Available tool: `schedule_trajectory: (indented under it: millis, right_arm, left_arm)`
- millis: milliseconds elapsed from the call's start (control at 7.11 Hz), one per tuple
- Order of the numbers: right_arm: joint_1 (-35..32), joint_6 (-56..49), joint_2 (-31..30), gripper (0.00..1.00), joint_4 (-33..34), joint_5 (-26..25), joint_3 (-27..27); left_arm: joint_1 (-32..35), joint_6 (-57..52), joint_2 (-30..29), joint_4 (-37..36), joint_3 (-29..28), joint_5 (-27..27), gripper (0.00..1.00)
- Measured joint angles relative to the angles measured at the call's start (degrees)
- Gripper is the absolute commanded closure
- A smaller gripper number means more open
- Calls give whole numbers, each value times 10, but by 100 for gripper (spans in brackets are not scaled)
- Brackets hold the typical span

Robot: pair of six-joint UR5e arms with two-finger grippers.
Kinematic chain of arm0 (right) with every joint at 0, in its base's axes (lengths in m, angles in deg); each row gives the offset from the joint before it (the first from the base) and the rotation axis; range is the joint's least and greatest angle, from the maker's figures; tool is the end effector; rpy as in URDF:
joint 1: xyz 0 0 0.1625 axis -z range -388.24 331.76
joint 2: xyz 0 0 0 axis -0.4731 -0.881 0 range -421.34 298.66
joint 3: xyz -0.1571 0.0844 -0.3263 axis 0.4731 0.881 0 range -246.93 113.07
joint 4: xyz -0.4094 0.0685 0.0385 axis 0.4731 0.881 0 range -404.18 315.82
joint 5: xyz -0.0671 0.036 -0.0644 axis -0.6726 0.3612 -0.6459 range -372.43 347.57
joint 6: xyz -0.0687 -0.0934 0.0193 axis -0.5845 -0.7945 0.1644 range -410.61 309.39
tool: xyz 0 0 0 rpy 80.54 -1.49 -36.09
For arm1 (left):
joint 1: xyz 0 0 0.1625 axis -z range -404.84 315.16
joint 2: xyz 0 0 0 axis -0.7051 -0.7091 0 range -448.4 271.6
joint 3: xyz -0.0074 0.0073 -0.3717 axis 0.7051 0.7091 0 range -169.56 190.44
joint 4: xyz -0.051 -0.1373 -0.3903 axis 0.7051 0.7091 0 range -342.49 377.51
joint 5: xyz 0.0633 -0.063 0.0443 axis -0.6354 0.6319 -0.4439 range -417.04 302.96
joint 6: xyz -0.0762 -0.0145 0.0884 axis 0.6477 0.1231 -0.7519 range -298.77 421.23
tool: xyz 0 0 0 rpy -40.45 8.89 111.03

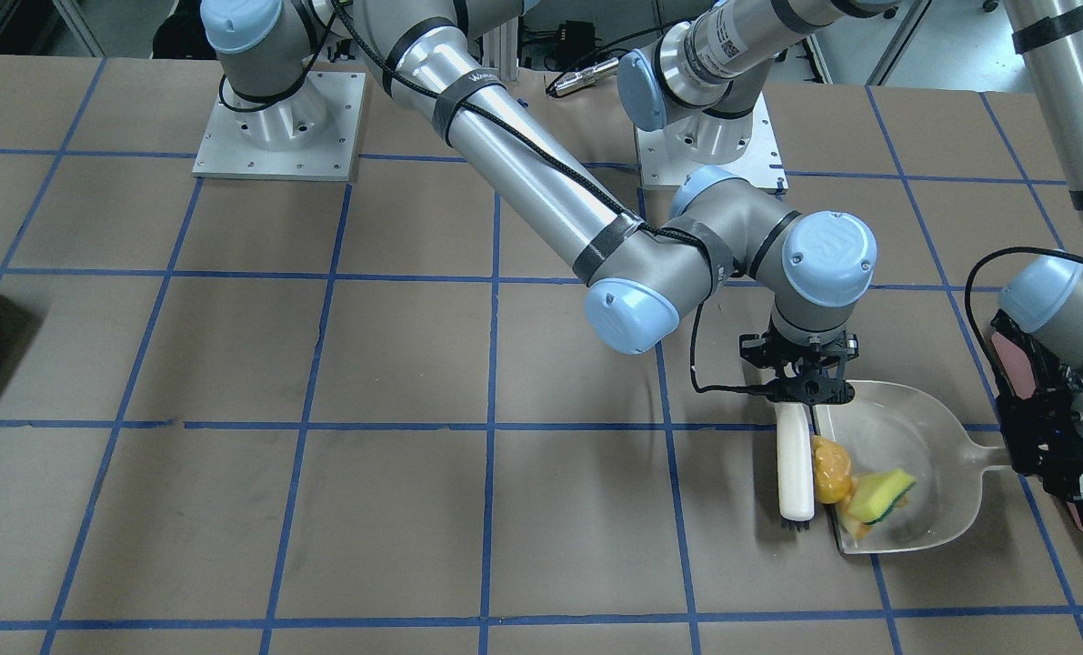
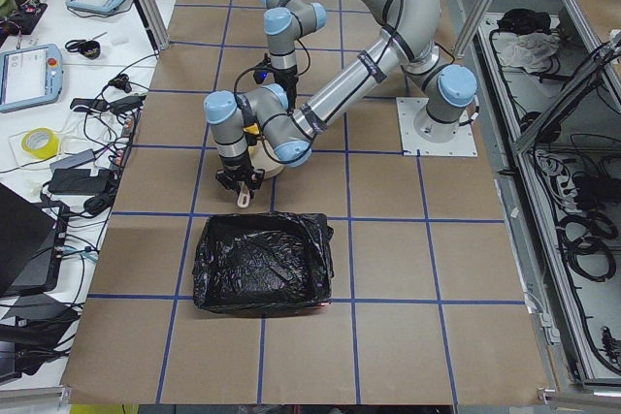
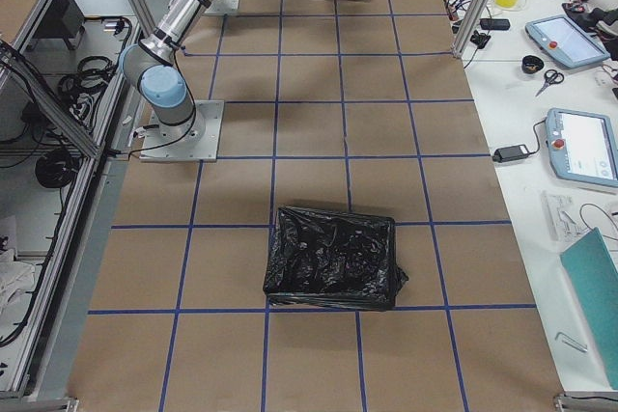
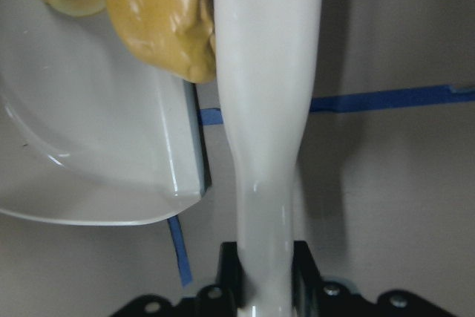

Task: Sweep and dump trash in nearest bin
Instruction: 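Sweep the trash with the right gripper's brush into the dustpan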

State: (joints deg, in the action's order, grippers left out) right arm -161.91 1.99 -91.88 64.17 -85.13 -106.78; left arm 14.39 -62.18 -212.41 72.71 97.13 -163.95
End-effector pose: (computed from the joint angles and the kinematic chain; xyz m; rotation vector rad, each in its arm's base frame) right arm 0.6922 -0.4813 0.1924 0.1855 2.8129 0.1707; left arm 0.2499 -0.6136 0.1640 2.1435 2.0688 0.4078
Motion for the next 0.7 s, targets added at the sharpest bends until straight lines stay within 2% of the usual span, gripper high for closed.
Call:
schedule_trajectory:
  millis: [422, 703]
  right_arm:
    - [-18, 22, 47, 100, 24, 9, 59]
    - [-30, 40, 62, 100, 62, 30, 71]
  left_arm:
    - [0, 2, 0, 0, 0, 0, 100]
    - [0, 2, -1, 0, 0, 0, 100]
